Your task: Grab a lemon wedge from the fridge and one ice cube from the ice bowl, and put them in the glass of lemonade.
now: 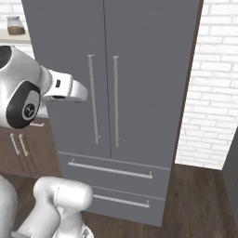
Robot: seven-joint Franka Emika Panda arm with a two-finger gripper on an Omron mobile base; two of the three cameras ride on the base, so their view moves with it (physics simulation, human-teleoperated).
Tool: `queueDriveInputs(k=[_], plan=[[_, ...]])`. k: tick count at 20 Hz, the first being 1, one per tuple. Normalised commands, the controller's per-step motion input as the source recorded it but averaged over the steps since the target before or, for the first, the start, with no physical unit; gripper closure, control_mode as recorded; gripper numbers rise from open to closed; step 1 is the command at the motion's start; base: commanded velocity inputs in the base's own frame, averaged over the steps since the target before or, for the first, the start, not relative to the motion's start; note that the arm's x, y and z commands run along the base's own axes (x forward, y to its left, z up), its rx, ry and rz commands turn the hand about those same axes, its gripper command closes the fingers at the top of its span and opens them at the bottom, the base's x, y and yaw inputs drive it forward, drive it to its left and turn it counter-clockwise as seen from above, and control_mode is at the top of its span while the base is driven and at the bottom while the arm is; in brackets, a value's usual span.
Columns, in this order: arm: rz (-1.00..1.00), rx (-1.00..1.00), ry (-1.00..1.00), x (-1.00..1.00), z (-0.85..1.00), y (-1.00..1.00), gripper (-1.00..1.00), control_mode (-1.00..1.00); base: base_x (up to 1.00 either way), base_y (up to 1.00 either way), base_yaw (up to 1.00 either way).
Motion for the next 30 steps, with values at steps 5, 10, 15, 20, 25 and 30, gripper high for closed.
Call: queueDriveInputs(k=[5,10,15,20,25,30], plan=[[0.03,0.0,0.01,0.91,-0.13,-0.27,-1.0,-1.0,0.0,0.0,0.0],[0.02,0.0,0.05,1.0,-0.66,-0.33,-1.0,-1.0,0.0,0.0,0.0],[0.0,0.0,0.0,1.0,-0.69,-0.18,-1.0,-1.0,0.0,0.0,0.0],[-0.02,0.0,0.0,1.0,-0.29,0.0,-1.0,-1.0,0.0,0.0,0.0],[-0.01,0.01,0.0,0.75,-0.11,-0.11,-1.0,-1.0,0.0,0.0,0.0],[0.0,0.0,0.03,0.51,-0.01,-0.09,-1.0,-1.0,0.0,0.0,0.0]])
